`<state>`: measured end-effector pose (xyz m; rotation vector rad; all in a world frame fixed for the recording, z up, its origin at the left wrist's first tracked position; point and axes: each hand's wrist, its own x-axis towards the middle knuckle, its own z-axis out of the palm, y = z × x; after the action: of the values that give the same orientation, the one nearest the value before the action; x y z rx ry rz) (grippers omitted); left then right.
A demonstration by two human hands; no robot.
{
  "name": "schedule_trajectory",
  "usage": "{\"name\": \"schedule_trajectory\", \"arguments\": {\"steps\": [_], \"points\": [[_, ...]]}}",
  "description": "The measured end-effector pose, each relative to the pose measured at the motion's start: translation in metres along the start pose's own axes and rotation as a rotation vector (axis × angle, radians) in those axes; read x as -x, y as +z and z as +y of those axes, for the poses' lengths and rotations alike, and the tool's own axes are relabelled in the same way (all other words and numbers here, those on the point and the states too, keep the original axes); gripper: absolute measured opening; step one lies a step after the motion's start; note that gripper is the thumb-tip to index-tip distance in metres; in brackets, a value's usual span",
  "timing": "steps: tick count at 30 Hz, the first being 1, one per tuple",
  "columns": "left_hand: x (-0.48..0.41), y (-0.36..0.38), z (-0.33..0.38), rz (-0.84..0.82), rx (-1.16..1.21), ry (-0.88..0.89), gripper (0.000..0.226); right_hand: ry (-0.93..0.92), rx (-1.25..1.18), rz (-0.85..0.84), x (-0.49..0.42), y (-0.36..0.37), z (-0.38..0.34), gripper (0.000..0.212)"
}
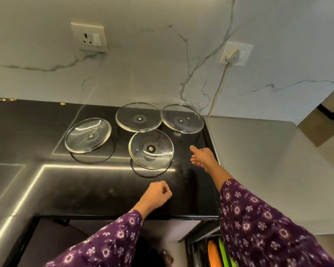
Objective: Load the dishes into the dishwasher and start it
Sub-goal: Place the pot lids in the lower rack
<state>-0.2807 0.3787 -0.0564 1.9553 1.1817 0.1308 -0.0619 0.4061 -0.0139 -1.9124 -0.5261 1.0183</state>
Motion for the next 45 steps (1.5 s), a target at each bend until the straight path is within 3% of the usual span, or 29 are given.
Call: {"name": "schedule_trajectory", "arguments": {"steps": [5, 8, 12, 19, 25, 29, 38, 45], "points": [[-0.042, 0.011, 0.021, -0.099, -0.153, -0.077, 0.034, 0.1, -0.105, -0.029, -0.059, -0.002, -0.02, 0.064], [-0.056, 0.015, 0.025, -0.19, -0.329, -0.114, 0.054, 0.209, -0.32, -0.078, -0.092, -0.003, -0.033, 0.074], [-0.064, 0.022, 0.027, -0.228, -0.399, -0.162, 0.06, 0.321, -0.644, -0.145, -0.123, 0.002, -0.043, 0.068], [-0.067, 0.023, 0.027, -0.219, -0.391, -0.198, 0.061, 0.312, -0.827, -0.176, -0.139, 0.018, -0.054, 0.04], [-0.064, 0.023, 0.023, -0.204, -0.33, -0.193, 0.058, 0.201, -0.856, -0.04, -0.13, 0.017, -0.045, 0.036], [-0.065, 0.021, 0.019, -0.189, -0.32, -0.154, 0.056, 0.031, -0.808, 0.034, -0.101, -0.013, -0.037, 0.021], [-0.053, 0.022, 0.018, -0.139, -0.413, 0.018, 0.05, -0.324, -0.611, 0.363, 0.036, -0.119, 0.01, 0.022], [-0.026, 0.07, 0.066, -0.183, -0.38, 0.27, 0.024, -0.382, -0.514, 0.677, 0.164, -0.196, 0.094, 0.019]]}}
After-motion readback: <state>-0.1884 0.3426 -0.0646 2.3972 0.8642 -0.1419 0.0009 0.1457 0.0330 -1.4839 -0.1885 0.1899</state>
